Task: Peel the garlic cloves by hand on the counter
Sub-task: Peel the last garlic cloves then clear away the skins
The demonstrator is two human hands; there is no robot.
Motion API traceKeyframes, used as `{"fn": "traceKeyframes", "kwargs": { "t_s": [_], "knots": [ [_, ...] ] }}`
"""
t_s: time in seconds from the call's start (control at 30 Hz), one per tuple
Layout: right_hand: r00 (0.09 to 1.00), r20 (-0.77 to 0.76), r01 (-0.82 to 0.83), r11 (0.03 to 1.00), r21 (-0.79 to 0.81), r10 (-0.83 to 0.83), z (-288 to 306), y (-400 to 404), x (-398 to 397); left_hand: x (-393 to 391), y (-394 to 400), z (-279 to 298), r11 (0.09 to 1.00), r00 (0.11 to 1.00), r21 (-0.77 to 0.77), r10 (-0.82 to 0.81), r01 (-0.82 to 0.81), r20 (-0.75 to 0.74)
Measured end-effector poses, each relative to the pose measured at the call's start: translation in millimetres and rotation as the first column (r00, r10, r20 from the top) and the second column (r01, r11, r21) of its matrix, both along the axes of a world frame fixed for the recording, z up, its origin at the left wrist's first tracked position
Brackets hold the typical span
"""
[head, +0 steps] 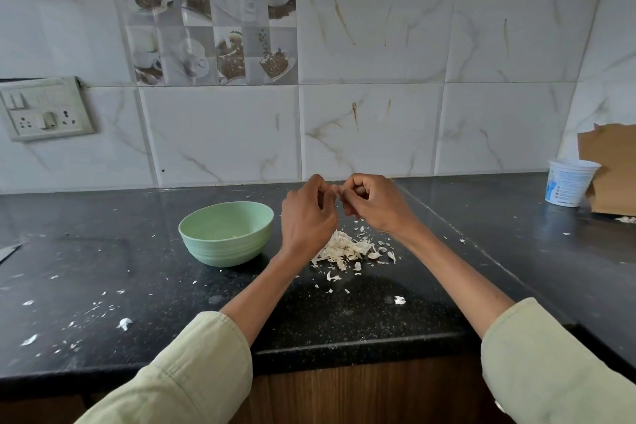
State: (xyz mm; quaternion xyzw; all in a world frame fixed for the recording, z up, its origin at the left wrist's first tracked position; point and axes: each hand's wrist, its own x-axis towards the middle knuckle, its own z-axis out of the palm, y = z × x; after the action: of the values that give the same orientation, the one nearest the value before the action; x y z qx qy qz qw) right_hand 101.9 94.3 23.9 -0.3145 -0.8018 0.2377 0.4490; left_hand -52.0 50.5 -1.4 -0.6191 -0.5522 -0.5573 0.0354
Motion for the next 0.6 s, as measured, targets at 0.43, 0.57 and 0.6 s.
{"fn": "traceKeyframes", "kwargs": {
  "t_s": [0.43,0.57,0.6],
  "knots": [
    [0.976,-0.07,-0.215,0.967,-0.134,0.207,-1,-4,-6,0,-2,1,0.998,0.98,-0.028,-0.051,0.057,0.191],
    [0.978,0.088,-0.18,0.977,-0.114,0.191,-5,2,-1,-6,0,2,0.972,0.86,-0.053,-0.176,0.229,0.478],
    [0.971,0.139,-0.176,0.976,-0.125,0.193,-5,3,2,-7,1,2,0.96,0.819,-0.041,-0.215,0.278,0.533]
  ]
}}
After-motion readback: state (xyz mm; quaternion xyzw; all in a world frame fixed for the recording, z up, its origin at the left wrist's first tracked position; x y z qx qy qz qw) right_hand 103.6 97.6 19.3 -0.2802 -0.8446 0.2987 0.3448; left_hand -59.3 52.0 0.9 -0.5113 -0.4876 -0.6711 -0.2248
